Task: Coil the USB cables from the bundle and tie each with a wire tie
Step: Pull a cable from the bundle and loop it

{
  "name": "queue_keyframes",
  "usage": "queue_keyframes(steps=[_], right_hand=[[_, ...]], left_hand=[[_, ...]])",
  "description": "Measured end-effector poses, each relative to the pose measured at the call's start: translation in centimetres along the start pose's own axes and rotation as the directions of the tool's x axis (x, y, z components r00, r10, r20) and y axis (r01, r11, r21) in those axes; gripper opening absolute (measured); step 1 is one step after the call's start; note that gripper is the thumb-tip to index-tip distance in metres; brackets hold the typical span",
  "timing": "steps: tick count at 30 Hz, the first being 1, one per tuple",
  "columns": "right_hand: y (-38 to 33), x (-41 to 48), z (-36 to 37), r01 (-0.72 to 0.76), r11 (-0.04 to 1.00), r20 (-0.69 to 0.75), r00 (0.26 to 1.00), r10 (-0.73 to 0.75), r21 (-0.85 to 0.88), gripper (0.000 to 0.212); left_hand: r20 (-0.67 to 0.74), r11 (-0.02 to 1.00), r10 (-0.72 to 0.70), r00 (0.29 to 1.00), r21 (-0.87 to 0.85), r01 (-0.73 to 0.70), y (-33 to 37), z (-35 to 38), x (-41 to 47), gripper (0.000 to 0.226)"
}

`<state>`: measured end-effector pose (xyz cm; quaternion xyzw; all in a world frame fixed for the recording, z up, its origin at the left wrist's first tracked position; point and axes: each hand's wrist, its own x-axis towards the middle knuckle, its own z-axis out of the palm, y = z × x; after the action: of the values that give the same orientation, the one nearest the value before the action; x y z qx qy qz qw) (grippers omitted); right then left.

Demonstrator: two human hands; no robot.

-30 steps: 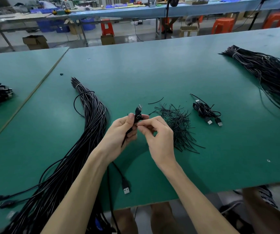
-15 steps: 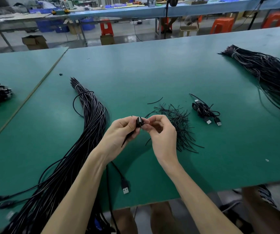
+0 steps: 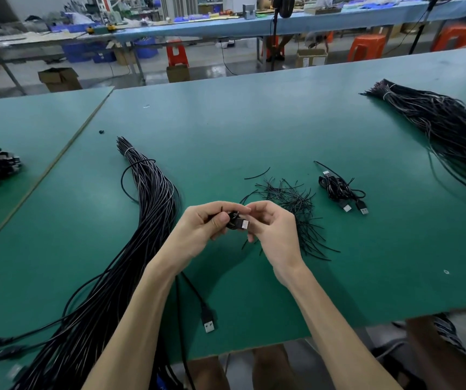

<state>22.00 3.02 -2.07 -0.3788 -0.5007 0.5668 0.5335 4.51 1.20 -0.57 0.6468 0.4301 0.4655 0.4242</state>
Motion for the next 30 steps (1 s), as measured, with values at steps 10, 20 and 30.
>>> queue_keyframes(steps=[10,20,30], right_hand=[[0.3,-0.1,-0.1,0.059,0.985,0.051,0.997,-0.051,-0.159,0.011],[-1.3,0.3,-1.1,0.198,0.793,0.271,0.962,-0.043,-0.576,0.027],[-4.5,2.1,-3.0,-0.056,0.788,0.403,0.836,0.373,-0.613,0.039]], left_hand=[[-0.063,0.969,-0.138,0.988,-0.218,0.121,0.1,0.3,0.0,0.02],[0.012,0.96,-0.141,0.99,-0.245,0.139,0.4,0.1,0.1,0.038],[0.204,0.961,-0.197,0.959,-0.155,0.23,0.6,0.4,-0.2,0.02]])
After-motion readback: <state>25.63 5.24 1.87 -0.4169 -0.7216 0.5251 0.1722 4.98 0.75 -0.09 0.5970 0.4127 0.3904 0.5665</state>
